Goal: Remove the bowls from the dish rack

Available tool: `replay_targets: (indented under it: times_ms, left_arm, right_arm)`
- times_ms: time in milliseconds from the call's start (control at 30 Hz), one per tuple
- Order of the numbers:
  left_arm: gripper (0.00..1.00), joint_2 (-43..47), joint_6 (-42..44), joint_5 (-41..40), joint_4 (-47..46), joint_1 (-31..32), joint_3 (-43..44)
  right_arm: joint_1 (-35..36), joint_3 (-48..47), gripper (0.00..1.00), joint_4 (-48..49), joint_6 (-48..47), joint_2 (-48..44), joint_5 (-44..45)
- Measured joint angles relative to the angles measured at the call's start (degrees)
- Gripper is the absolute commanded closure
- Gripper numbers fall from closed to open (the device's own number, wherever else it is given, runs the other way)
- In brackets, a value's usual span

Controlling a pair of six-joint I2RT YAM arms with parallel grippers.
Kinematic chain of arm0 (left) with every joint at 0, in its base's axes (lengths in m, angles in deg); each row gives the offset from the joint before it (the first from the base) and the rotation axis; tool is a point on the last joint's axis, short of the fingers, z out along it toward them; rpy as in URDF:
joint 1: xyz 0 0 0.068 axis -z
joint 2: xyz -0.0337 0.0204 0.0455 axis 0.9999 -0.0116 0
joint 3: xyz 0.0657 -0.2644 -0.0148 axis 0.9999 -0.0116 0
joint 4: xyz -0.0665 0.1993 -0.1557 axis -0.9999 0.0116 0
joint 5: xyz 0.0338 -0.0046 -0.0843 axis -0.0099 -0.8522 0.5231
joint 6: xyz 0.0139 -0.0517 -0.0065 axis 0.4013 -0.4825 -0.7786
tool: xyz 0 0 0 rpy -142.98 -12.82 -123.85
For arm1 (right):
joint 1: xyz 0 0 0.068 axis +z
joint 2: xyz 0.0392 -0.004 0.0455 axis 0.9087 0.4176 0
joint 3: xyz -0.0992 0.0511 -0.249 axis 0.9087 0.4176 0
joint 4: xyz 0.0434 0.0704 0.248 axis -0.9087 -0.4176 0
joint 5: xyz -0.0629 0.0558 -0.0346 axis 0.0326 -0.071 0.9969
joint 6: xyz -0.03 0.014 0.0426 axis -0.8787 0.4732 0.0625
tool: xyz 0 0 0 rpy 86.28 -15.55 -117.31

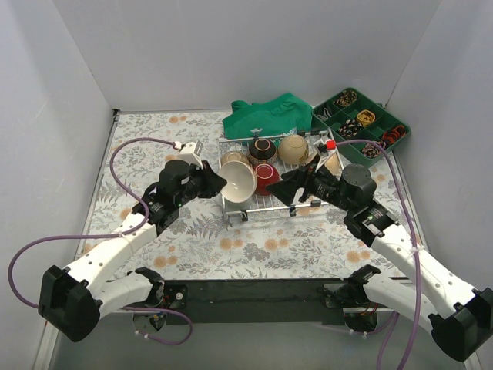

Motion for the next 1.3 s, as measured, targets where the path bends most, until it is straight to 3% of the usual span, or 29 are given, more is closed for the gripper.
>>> replay_targets:
  times_ms: [300,567,967,1167,1267,1300]
  left_arm:
    - [1.00,-4.90,3.08,-16.79,19.47,-3.02,15.37]
    - [1.00,-12.50,2.86,-20.55,27.96,-22.62,17.92]
    - [1.00,-33.16,2.29,-15.52,28.13,-41.09,22.67]
    - [1.00,-40.06,2.12,-10.97,26.38,-44.22,25.42]
    - [0.86,-40.28,2.19,-9.90,25.59,-44.30,25.64]
    - [0.73,-40.28,2.19,-9.66,25.49,-44.30,25.66]
  right_arm:
    - [0.00,0.02,0.01,-14.21,-11.15,-6.49,11.93]
    - [0.00,1.81,0.01,-20.90,-17.16,-9.57,17.97]
    - [0.00,5.18,0.01,-24.15,-21.70,-12.57,19.08]
    - [0.00,5.64,0.01,-24.17,-22.43,-12.96,18.08]
    - [0.00,5.70,0.01,-24.17,-22.56,-12.94,17.77]
    - [0.00,5.77,0.01,-24.17,-22.58,-12.94,17.66]
